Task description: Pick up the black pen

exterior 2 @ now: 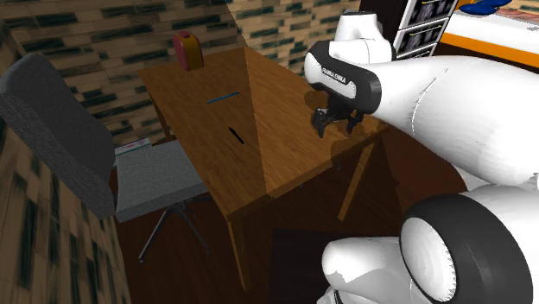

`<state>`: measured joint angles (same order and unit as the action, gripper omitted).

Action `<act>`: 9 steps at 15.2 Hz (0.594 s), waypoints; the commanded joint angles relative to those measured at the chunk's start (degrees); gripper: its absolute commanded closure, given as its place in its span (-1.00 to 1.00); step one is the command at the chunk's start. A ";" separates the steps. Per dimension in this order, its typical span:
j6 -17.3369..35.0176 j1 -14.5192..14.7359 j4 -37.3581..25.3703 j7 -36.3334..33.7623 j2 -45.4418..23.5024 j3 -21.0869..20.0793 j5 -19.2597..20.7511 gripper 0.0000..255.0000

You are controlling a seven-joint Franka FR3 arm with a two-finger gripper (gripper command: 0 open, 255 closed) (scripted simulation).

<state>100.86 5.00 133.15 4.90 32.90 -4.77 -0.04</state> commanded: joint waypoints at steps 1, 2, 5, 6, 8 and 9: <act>1.10 1.08 -2.78 -0.35 -4.31 -1.22 -1.07 -1.00; 1.52 1.60 -3.81 -0.51 -5.96 -1.82 -1.56 -1.00; 2.60 3.11 -7.14 -0.97 -10.94 -3.60 -2.85 -1.00; 2.89 3.60 -8.34 -1.13 -12.61 -4.19 -3.23 -1.00; 3.38 4.55 -10.86 -1.44 -15.95 -5.37 -3.87 -1.00; 3.58 5.01 -12.19 -1.61 -17.63 -5.95 -4.14 -1.00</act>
<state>104.28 9.44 122.33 3.64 16.95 -10.00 -3.80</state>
